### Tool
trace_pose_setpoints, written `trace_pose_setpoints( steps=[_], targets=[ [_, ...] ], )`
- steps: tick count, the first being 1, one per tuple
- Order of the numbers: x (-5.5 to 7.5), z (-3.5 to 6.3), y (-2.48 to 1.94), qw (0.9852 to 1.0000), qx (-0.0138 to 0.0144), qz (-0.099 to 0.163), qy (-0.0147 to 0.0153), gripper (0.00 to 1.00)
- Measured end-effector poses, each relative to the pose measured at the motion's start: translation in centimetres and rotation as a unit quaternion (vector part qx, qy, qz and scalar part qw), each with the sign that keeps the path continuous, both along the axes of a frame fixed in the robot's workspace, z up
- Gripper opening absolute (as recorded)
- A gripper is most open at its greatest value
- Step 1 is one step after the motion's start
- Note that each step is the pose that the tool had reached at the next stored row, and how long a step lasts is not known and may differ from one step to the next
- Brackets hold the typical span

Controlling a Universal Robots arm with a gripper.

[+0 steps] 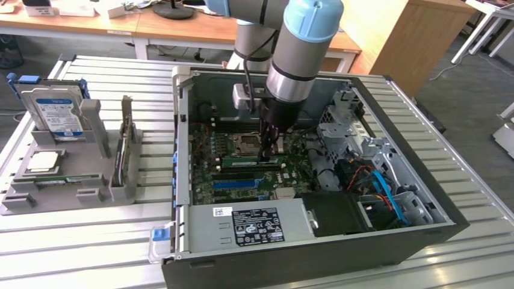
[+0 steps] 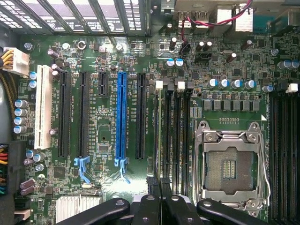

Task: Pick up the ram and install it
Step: 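Insert the ram into the slot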

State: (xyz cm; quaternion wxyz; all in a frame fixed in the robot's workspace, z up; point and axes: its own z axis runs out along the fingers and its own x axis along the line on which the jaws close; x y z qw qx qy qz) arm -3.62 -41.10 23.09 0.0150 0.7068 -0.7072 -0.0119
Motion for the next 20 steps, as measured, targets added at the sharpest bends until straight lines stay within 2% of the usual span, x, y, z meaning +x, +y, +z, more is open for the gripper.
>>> trace_pose_setpoints(
  steps=[20],
  targets=[
    [-0.02,-0.06,0.00,1.0000,0.0001,0.000,-0.0001,0.12]
  ],
)
